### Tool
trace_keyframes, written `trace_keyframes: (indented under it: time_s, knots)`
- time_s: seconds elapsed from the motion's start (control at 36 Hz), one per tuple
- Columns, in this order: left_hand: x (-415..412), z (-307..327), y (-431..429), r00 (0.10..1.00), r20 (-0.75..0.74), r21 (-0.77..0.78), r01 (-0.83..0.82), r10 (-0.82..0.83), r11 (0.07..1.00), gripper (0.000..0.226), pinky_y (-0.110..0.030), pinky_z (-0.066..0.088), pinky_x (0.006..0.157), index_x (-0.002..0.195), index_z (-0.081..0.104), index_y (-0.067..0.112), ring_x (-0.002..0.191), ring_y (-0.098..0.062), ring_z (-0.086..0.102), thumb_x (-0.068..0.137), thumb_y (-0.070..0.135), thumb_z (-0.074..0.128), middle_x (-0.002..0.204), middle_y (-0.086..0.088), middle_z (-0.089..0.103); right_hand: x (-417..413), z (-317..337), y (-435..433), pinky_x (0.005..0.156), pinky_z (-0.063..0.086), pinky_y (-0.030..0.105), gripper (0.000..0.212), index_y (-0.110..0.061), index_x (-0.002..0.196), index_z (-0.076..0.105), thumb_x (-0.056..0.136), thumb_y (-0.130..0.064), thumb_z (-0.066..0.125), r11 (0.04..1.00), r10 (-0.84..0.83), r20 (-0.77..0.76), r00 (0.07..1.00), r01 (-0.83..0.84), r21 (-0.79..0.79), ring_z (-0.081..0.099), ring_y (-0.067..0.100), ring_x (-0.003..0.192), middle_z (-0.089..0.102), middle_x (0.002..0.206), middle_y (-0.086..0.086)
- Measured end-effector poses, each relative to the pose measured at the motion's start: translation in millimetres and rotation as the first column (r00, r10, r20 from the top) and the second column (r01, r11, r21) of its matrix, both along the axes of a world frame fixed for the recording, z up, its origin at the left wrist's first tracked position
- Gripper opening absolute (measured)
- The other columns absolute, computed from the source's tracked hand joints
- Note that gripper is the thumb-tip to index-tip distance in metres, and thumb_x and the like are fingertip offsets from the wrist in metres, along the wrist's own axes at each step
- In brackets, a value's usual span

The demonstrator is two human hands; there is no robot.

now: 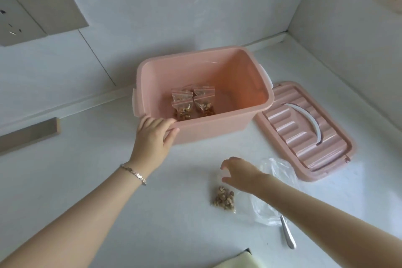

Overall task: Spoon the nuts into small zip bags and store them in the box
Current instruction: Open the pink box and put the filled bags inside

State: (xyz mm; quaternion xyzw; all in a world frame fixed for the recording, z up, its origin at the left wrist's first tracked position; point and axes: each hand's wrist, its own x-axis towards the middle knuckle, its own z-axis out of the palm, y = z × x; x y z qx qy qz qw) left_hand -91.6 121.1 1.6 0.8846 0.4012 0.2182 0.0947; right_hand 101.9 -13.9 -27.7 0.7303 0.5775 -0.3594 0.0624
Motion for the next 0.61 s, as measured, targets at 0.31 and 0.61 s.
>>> trace_keyframes:
  time_s: [0.31,0.61]
  knots:
    - [4,-3,-4,0.998,0.022,0.049,-0.057,0.056,0.997,0.036,-0.033,0.027,0.092,0.090,0.066,0.009,0.073,-0.030,0.055,0.087,0.036,0.043,0.077,-0.003,0.066,-8,-22,-12,0.074,0.037,0.027,0.015,-0.018,0.077,0.048,0.085,-0.005,0.045,0.991,-0.078,0.122,0.989,0.090,-0.095,0.050,0.027,0.106,0.057,0.098,0.010]
    - [6,-6,-4,0.997,0.029,0.075,-0.076,0.074,0.994,0.036,-0.034,0.025,0.096,0.090,0.067,0.009,0.073,-0.030,0.056,0.086,0.036,0.044,0.076,-0.002,0.066,-7,-30,-22,0.074,0.047,0.029,0.018,-0.011,0.067,0.057,0.084,-0.007,0.052,0.990,-0.128,0.051,0.991,0.130,-0.054,0.058,0.022,0.093,0.046,0.071,-0.004]
